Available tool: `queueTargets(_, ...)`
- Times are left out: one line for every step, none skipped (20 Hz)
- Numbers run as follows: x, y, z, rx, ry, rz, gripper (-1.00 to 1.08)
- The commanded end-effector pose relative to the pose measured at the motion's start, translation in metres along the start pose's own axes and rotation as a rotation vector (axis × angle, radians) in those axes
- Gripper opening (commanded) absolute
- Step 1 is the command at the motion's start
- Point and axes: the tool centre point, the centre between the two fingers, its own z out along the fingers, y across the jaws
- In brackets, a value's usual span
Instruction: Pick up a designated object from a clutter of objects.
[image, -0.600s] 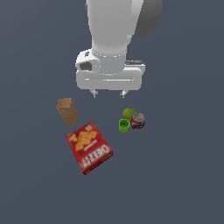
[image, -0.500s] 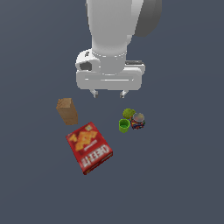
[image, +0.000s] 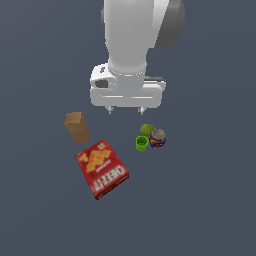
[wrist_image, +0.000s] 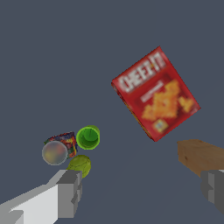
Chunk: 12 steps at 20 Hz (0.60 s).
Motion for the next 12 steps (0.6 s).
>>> queueTargets(0.0,0.0,0.0,0.0,0.0,0.0,1.0)
queueTargets(0.0,-0.001,0.002,0.0,0.001,-0.001,1.0)
queueTargets(0.0,-0.003,0.003,-0.001,0.001,-0.003,1.0)
queueTargets(0.001,-0.005,0.006,-0.001,0.002,-0.006,1.0)
queueTargets(0.001,-0.007,0.008,-0.001,0.002,-0.008,1.0)
queueTargets(0.001,-0.009,0.011,-0.002,0.003,-0.012,1.0)
queueTargets(0.001,-0.012,0.015,-0.002,0.005,-0.015,1.0)
queueTargets(0.001,-0.015,0.019,-0.002,0.006,-0.019,1.0)
queueTargets(0.001,-0.019,0.023,-0.002,0.007,-0.024,1.0)
queueTargets(0.001,-0.023,0.028,-0.003,0.009,-0.029,1.0)
queueTargets(0.001,-0.027,0.033,-0.003,0.01,-0.035,1.0)
queueTargets(0.001,-0.032,0.038,-0.003,0.012,-0.041,1.0)
